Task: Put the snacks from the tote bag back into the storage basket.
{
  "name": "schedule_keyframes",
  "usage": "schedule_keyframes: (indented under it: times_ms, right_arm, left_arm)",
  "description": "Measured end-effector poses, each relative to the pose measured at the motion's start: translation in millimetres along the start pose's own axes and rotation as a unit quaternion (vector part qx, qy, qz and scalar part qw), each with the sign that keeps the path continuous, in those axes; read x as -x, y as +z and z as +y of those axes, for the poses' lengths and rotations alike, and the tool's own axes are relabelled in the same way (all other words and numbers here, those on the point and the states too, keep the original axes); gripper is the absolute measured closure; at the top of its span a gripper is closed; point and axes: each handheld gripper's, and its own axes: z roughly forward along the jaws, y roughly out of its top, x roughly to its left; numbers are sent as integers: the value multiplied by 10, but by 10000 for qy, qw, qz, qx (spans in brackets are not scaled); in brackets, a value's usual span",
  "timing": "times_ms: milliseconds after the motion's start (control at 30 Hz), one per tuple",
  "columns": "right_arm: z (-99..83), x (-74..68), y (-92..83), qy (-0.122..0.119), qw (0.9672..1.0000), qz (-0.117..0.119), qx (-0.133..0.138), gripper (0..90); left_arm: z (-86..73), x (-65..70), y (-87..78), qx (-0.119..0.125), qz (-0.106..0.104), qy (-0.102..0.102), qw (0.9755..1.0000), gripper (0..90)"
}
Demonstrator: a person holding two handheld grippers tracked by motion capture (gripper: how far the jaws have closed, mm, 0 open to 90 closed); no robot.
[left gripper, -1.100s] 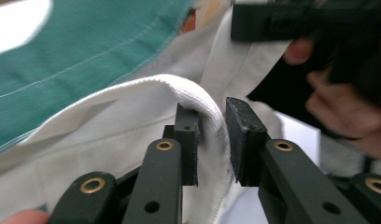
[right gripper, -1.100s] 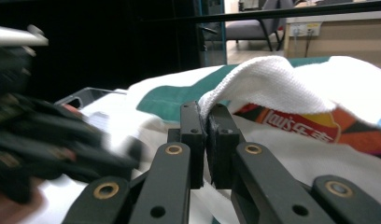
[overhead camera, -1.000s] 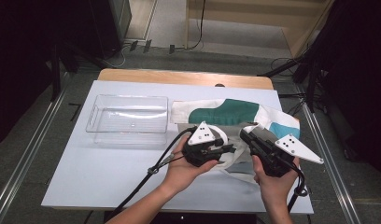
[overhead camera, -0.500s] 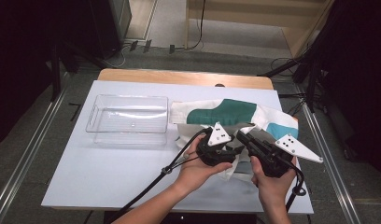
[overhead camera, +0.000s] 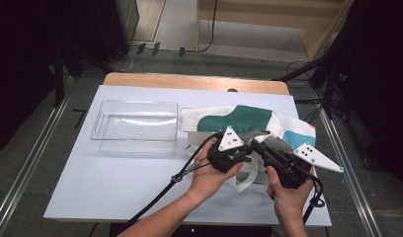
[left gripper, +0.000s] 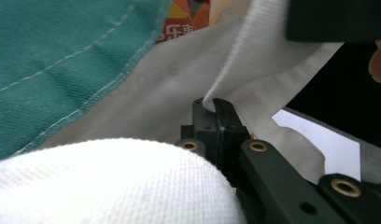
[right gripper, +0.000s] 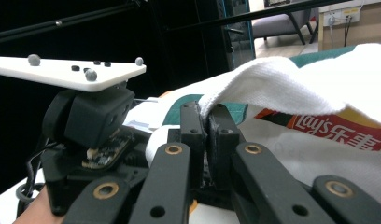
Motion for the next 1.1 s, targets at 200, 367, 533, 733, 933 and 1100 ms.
schedule_keyframes:
  times_ms: [200, 367, 533, 733, 933, 1100]
  right_arm:
    - [10, 54, -79, -84, 9999, -70, 121, 743]
    - [-3, 159, -182, -112, 9992, -213, 311, 635]
    - [-57, 253, -188, -322, 9958, -825, 226, 638]
    - [-33, 190, 64, -938, 9767, -1919, 201, 822]
    - [23, 245, 376, -1128, 9526, -2820, 183, 833]
    - [-63, 300, 355, -1017, 9590, -2623, -332, 878]
  left_arm:
    - [62, -91, -101, 80, 59, 34, 9999, 900]
    - [129, -195, -190, 149, 145, -26, 9998, 900]
    - [223, -285, -283, 291, 194, -95, 9993, 900]
    - [301, -290, -321, 302, 268, 3, 9992, 900]
    - [333, -311, -359, 293, 323, 48, 9990, 900]
    - [341, -377, -385, 327, 364, 28, 9988, 900]
